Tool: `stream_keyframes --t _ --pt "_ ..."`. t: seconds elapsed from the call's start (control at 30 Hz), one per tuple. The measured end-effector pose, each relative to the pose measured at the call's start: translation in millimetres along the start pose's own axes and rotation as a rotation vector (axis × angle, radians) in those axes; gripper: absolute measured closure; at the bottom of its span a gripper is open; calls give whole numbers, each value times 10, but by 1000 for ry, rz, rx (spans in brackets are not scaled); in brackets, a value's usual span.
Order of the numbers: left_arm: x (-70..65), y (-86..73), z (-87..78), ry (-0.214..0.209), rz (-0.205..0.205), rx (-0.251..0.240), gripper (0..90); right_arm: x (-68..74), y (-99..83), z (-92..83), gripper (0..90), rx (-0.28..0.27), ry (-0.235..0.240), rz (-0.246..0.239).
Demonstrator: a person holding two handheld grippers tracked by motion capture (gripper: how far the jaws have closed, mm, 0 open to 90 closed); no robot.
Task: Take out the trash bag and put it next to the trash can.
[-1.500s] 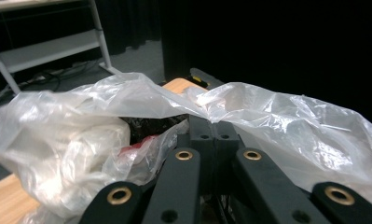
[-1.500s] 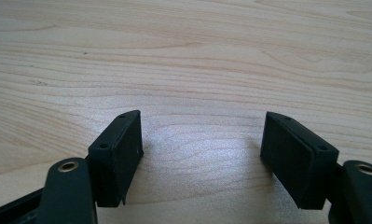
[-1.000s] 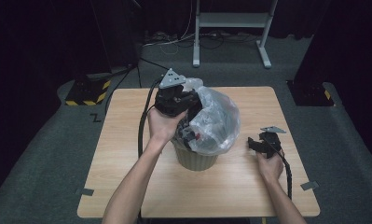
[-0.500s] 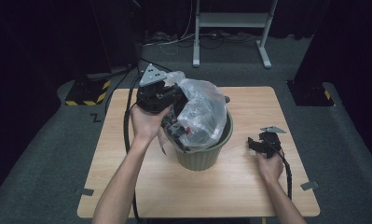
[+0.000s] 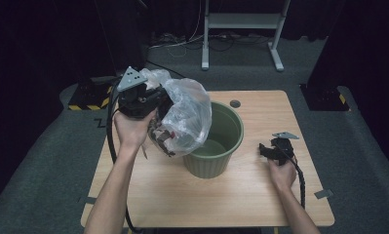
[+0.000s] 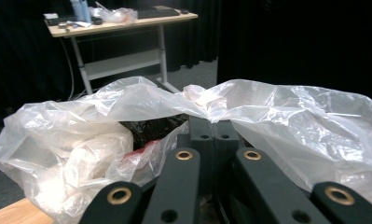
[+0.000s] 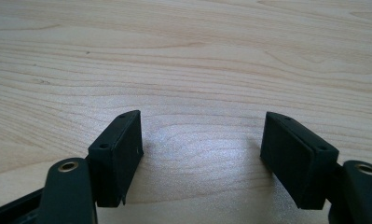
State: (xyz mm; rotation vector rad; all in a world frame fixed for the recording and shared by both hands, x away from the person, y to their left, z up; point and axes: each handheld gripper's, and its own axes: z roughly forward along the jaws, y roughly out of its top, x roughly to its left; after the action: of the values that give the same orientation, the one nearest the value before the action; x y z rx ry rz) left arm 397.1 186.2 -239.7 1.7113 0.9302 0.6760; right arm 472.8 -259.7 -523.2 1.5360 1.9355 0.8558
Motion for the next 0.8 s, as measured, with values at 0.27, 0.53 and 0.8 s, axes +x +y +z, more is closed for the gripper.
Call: stream_keyframes --t 0.27,0.53,0.8 --pt "180 -133 -122 62 -31 -2 900 1 0 0 292 0 1 0" --pt "386 -248 -278 122 -73 -11 900 1 0 0 292 0 1 0" --pt "538 -396 -344 198 -81 14 900 1 0 0 292 0 0 -1"
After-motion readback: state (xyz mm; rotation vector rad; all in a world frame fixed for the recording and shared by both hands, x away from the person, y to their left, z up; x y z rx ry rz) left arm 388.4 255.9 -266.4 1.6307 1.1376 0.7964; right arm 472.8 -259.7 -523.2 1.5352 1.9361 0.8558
